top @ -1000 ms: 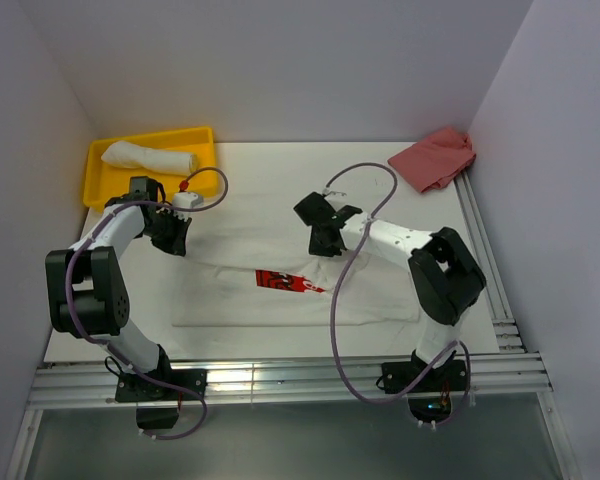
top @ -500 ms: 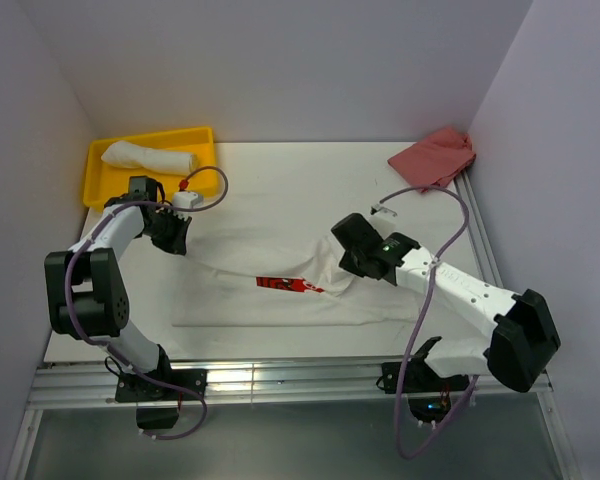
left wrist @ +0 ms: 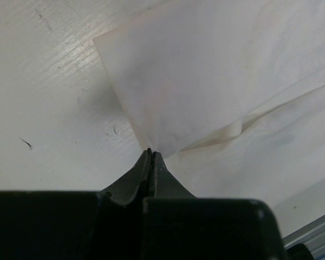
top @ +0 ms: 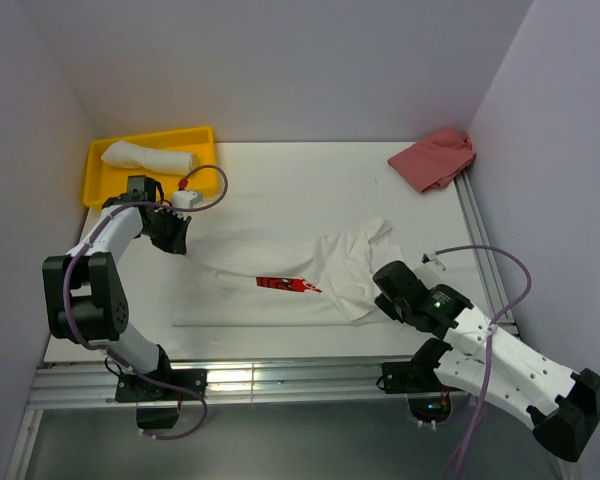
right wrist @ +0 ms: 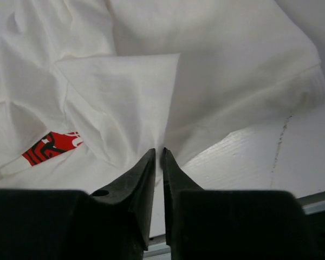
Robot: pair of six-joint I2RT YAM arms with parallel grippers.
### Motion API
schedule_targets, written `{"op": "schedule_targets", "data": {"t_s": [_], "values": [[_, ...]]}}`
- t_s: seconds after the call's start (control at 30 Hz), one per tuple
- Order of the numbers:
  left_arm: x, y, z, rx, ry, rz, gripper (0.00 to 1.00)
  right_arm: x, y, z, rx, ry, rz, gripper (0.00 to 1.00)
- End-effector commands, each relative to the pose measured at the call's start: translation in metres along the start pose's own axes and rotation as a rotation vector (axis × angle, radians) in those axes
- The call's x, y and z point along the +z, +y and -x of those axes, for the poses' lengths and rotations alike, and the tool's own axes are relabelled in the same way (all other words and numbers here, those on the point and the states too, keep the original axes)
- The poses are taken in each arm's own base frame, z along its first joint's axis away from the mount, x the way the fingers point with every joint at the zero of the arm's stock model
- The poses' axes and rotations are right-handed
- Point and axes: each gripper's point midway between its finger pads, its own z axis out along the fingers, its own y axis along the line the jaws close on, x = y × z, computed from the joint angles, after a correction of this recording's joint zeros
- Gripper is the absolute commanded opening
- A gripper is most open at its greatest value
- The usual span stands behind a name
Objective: Roll the t-shirts
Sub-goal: Fold the tshirt
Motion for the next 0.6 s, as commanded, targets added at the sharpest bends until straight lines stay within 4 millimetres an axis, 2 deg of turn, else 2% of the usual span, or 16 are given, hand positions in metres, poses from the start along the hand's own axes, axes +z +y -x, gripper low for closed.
{"op": "schedule_targets", "data": {"t_s": [0.0,0.03,0.1,0.13,0.2,0.23,0.3,0.33,0.4,0.43,0.47,0.5,0.57], "values": [[-0.014,-0.003,0.014,0.031,-0.053,-0.008,0.0,0.001,-0.008,-0.004,0.072,0.002,-0.001,0.2],[-0.013,-0.004,0.013,0.028,-0.047,-0.01,0.0,0.002,-0.008,-0.003,0.07,-0.003,0.001,0.29],[-0.013,-0.003,0.012,0.024,-0.04,-0.003,0.0,-0.001,-0.005,0.003,0.057,-0.026,-0.003,0.39],[-0.013,-0.002,0.012,0.026,-0.04,-0.001,0.0,-0.006,0.001,0.009,0.05,-0.039,0.004,0.46],[-0.013,-0.001,0.011,0.024,-0.034,0.008,0.0,-0.009,0.004,0.019,0.022,-0.074,-0.029,0.52],[-0.012,0.0,0.01,0.024,-0.033,0.007,0.0,-0.016,0.017,0.027,0.024,-0.091,-0.006,0.54],[-0.011,0.0,0.01,0.022,-0.028,0.007,0.0,-0.016,0.031,0.035,-0.068,-0.116,-0.008,0.56],[-0.011,0.001,0.01,0.021,-0.027,0.012,0.0,-0.022,0.049,0.047,-0.117,-0.139,0.022,0.58],[-0.01,0.002,0.01,0.017,-0.022,0.009,0.0,-0.012,0.061,0.051,-0.192,-0.127,-0.018,0.58],[-0.011,0.002,0.01,0.015,-0.021,0.008,0.0,-0.012,0.075,0.063,-0.225,-0.136,-0.002,0.59],[-0.009,0.002,0.01,0.012,-0.015,0.004,0.0,-0.008,0.081,0.066,-0.249,-0.132,-0.005,0.59],[-0.008,0.003,0.01,0.01,-0.015,0.004,0.0,0.004,0.088,0.066,-0.272,-0.122,-0.018,0.59],[-0.008,0.004,0.012,0.007,-0.014,0.003,0.0,0.015,0.093,0.077,-0.287,-0.093,-0.025,0.59]]}}
